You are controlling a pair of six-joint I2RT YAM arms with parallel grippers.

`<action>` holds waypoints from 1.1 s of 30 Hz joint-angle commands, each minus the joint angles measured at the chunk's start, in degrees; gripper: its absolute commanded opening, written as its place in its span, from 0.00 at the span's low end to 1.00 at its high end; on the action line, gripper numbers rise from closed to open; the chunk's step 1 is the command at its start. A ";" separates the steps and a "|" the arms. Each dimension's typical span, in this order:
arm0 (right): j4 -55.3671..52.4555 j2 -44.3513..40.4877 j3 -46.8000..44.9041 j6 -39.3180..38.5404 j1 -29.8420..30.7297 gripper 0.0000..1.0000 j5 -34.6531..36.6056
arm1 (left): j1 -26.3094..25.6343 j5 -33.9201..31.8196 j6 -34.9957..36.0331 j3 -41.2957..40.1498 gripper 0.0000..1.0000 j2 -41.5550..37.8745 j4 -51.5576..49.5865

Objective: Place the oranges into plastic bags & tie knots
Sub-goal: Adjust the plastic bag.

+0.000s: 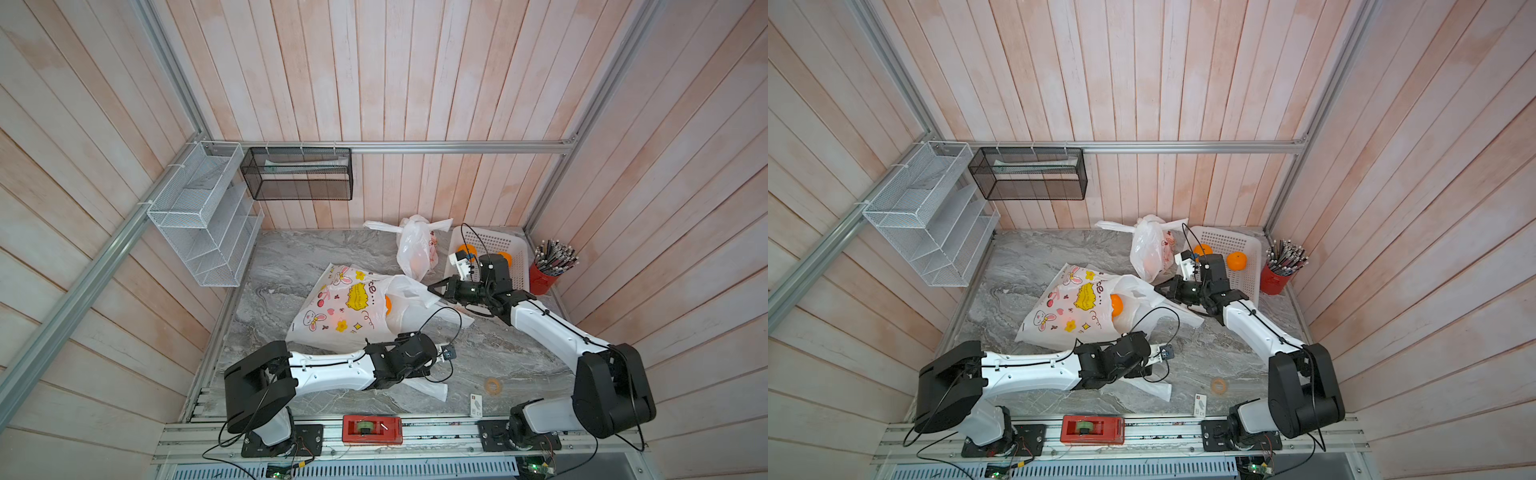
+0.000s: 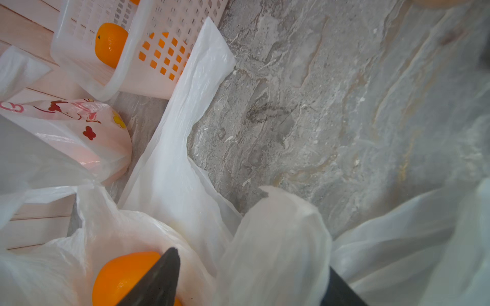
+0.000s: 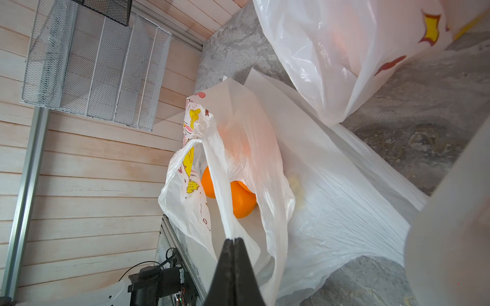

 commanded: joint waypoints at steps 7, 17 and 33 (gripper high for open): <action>8.69 -3.13 -0.73 4.99 -0.39 0.00 -5.63 | 0.19 -12.81 6.40 -4.81 0.00 -9.83 11.75; 9.74 -4.48 13.48 7.39 -0.43 0.00 -7.38 | 16.05 1.06 6.80 2.55 0.00 -35.26 5.43; 6.65 -17.14 18.40 6.96 -4.21 0.00 0.89 | 31.64 32.83 -16.07 8.70 0.00 -36.16 11.48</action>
